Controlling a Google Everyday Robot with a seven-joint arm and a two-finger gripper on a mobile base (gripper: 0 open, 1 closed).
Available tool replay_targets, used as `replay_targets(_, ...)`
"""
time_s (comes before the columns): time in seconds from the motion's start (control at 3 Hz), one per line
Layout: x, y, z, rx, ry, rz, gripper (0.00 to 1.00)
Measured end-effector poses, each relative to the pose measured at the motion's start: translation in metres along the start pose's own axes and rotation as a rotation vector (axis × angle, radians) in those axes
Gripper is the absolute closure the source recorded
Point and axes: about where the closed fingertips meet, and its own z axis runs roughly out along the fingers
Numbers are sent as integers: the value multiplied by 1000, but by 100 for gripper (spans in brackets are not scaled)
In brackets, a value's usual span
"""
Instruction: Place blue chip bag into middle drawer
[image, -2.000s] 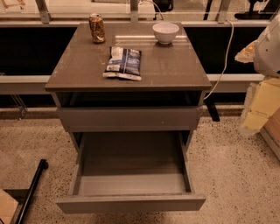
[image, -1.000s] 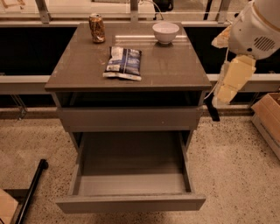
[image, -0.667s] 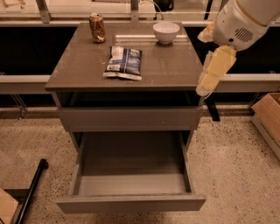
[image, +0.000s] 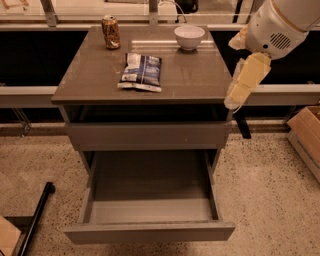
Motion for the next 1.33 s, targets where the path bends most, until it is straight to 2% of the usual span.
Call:
replay_targets(0.33, -23, -6, 32, -20, -67, 58, 0)
replay_targets(0.67, -62, -33, 81, -36, -176, 128, 0)
replay_targets(1.0, -91, -55, 112, -47, -242, 154, 0)
replay_targets(1.33, -112, -81, 141, -90, -313, 201, 0)
